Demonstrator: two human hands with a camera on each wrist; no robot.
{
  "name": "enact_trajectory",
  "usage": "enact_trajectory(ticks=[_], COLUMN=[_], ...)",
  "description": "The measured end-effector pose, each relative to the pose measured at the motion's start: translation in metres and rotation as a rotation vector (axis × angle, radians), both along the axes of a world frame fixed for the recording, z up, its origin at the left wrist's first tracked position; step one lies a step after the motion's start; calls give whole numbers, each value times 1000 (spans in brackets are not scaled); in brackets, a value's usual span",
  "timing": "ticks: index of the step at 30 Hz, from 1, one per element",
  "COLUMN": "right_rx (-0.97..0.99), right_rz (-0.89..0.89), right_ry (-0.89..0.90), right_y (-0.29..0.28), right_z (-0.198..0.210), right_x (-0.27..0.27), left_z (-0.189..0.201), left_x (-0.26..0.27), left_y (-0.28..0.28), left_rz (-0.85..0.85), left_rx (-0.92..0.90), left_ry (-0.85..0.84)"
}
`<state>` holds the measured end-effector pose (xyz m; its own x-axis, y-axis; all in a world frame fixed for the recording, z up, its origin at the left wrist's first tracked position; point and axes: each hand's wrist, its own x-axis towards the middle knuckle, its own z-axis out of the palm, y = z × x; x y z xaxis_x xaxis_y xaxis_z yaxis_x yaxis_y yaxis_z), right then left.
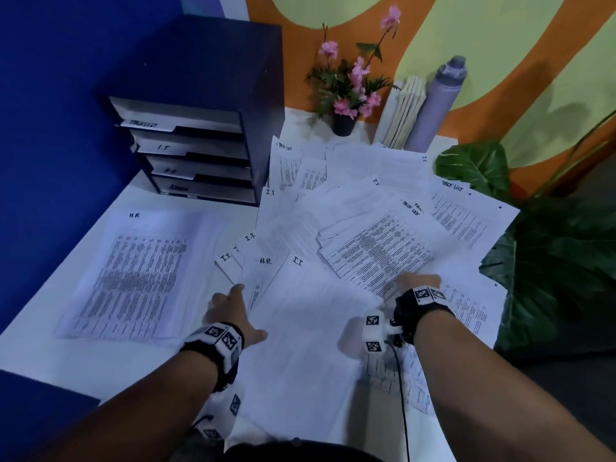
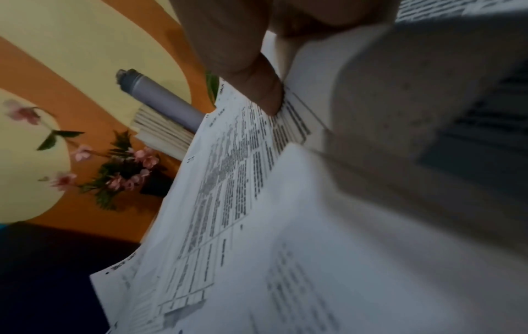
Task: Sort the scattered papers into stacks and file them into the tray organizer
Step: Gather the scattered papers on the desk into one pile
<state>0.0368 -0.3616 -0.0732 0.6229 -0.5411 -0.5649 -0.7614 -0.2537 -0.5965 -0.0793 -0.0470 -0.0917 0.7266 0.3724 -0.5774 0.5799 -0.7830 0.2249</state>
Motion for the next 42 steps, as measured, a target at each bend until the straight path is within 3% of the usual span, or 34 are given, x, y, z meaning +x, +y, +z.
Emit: enact_trajectory(ticks=[2,6,9,12,15,19,22,27,29,31,33,37,42], right_rx=[-116,-359,-234,-98,44,76,140,47,-121,-314,-425,-437,-357], right_rz=[90,196,118,141,171,294,295,460,553,715,838,927,855], right_ry=[-116,-665,-879,-933,-803,-376,-208,-225,-313,-297,-262,-126,2], right_y=[3,9,13,18,21,24,33,59,66,69,69,64,83], right_z=[7,34,71,92,82,43,18,11,10,10,14,13,12], right_x=[3,11,10,3,-11,-39,-63,-64,-48,-28,-11,9,5], left_z=[1,6,7,7,16,27,16,-2,-5,-7,-11,4,37], left_x=[-1,4,7,6,12,22,25,28,33,38,43,41,42], left_y=[1,-1,-3,6,20,32,36,14,4,-1,1,2,-2], left_rz=[-6,-13,52,67,103,184,281,396,401,423,413,340,351], left_rx=[7,-37,-159,-195,-237,-274,-353,-482,-536,-588,-525,-372,-351], left_ry=[12,15,-64,-145,-218,-193,-194,-199,-168,-164,-136,-30,54])
